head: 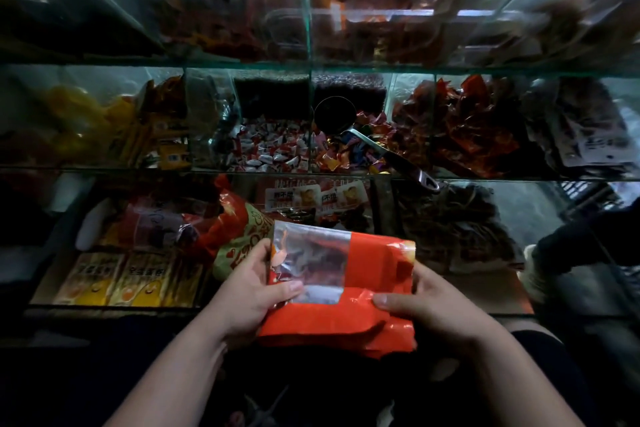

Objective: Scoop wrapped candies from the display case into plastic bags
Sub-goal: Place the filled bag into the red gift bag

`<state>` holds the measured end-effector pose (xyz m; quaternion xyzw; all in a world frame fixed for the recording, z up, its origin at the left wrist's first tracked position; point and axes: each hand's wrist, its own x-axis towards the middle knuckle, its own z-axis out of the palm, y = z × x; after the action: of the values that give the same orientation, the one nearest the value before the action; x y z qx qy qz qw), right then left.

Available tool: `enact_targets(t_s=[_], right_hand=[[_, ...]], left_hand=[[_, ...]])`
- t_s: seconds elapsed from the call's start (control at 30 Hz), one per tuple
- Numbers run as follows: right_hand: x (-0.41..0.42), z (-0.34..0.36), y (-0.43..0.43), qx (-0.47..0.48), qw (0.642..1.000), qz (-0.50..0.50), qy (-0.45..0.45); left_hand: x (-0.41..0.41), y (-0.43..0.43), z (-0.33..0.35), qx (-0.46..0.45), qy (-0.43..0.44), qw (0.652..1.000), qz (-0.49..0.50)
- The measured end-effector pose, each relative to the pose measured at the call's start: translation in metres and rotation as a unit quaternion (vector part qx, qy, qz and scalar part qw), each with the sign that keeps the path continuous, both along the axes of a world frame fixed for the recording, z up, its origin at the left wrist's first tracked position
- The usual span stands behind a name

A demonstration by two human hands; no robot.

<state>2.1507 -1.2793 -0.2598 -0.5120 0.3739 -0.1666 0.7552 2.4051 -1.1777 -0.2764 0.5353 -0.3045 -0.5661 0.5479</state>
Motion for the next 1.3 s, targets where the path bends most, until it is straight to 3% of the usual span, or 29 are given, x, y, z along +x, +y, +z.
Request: enact_targets(t_s=[0.13,0.27,0.3,0.4,0.43,0.6,0.63,0.7,0.73,0.8,0.87,1.03,1.13,1.23,1.3], right_hand=[[0.004,-0.001,-0.001,-0.029,0.998,-0.051,-0.028],[-0.006,0.001,-0.011,-0.031,0.998,-0.054,-0.005],[-0.008,0.003,-0.014,-0.056,0.998,-0.04,0.013],[-0.01,0.009,-0.018,-0.11,0.993,-0.014,0.03],[-0.011,0.013,-0.022,-0.103,0.994,-0.029,0.019],[-0.036,0.014,-0.035,0.099,0.983,-0.071,-0.14],[-0.04,0.009,-0.035,0.093,0.984,-0.097,-0.116],[-0.047,-0.003,-0.034,-0.059,0.985,-0.155,0.053],[-0.05,-0.008,-0.036,-0.153,0.96,-0.181,0.148],[-0.067,-0.018,-0.046,-0.235,0.927,-0.215,0.199],[-0.092,-0.024,-0.062,-0.252,0.912,-0.241,0.215],[-0.148,-0.034,-0.114,-0.262,0.843,-0.283,0.376],[-0.159,-0.042,-0.134,-0.214,0.845,-0.272,0.407],[-0.132,-0.059,-0.138,-0.192,0.865,-0.119,0.448],[-0.108,-0.076,-0.133,-0.167,0.84,-0.018,0.517]], left_hand=[[0.0,-0.002,0.009,-0.003,0.115,0.993,-0.016],[0.012,-0.001,0.016,0.038,0.293,0.945,-0.143],[0.013,-0.003,0.018,0.05,0.275,0.947,-0.156],[0.009,-0.014,0.018,0.065,0.017,0.985,-0.16],[0.005,-0.019,0.016,0.055,-0.026,0.987,-0.152],[-0.017,-0.041,-0.002,0.005,-0.041,0.999,-0.031],[-0.025,-0.045,-0.005,0.003,-0.067,0.998,-0.013],[-0.047,-0.055,-0.012,0.001,-0.132,0.991,-0.004],[-0.058,-0.06,-0.017,0.0,-0.168,0.986,-0.011],[-0.081,-0.072,-0.025,0.014,-0.245,0.968,-0.049],[-0.101,-0.086,-0.032,0.05,-0.286,0.953,-0.085],[-0.127,-0.107,-0.041,0.106,-0.263,0.956,-0.07],[-0.131,-0.104,-0.049,0.126,-0.21,0.967,-0.076],[-0.129,-0.099,-0.056,0.141,-0.202,0.966,-0.071],[-0.128,-0.097,-0.058,0.142,-0.21,0.965,-0.061]])
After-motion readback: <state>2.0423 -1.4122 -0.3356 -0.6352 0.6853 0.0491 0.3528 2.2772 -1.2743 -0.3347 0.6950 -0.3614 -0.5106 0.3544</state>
